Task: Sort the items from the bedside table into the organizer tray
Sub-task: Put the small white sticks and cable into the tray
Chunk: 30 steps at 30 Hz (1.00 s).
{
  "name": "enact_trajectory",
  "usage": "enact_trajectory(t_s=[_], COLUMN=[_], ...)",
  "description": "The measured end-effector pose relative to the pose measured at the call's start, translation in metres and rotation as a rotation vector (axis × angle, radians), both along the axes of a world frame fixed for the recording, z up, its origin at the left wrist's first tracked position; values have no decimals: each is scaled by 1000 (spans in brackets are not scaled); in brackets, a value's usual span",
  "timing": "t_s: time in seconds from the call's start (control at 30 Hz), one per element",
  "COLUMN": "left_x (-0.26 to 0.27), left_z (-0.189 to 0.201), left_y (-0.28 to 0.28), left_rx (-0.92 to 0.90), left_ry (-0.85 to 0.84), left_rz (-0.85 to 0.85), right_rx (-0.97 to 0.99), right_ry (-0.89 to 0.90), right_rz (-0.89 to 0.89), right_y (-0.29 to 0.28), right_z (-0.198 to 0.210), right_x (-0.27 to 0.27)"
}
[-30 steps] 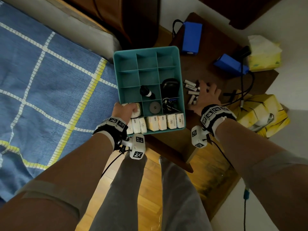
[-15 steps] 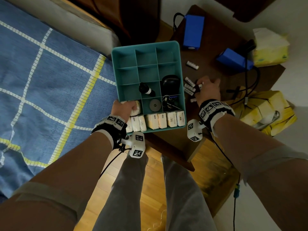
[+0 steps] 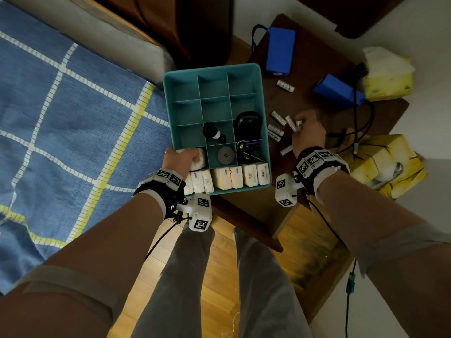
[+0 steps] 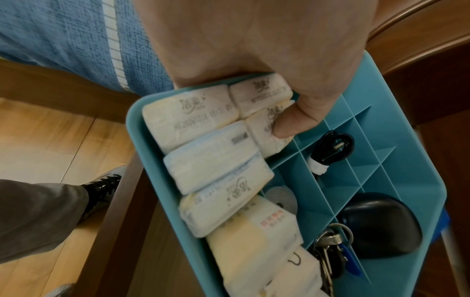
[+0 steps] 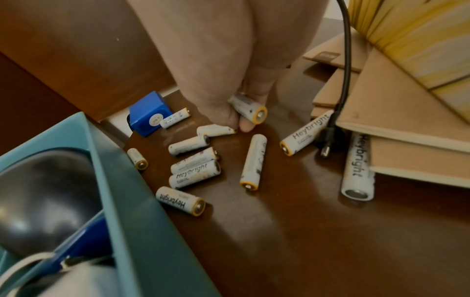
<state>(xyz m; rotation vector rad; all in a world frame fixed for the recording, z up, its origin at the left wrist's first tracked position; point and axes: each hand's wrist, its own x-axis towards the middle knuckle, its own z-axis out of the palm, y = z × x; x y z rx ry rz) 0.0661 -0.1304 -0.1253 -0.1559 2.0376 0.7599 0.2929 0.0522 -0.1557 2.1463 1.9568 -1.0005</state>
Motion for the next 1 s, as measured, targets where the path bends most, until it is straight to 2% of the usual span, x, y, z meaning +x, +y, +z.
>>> enact_trajectory(t_s=[0.13,0.23,0.5,0.77,0.87,1.0], left_x=[1,2,4,5,4,4], left_z=[1,2,4,7,6,9], left_y=[-1,-1,-2,-5,-6,-6], left_rx=[10,14,5,-5,-16,-12], left_ry=[7,-2,-11,-19,-17,-18], left_rz=[-7,-5,4,-24,-38,-37], right_rx=[14,35,95,199,229,183], right_ry=[52,100,333,503,370,72], right_rz=[-50,-22,-17,262,413,270], right_y=[-1,-2,-11,-14,-9,-5], right_z=[3,11,36,51,51,47], right_x=[0,0,-7,-59,-65,-31])
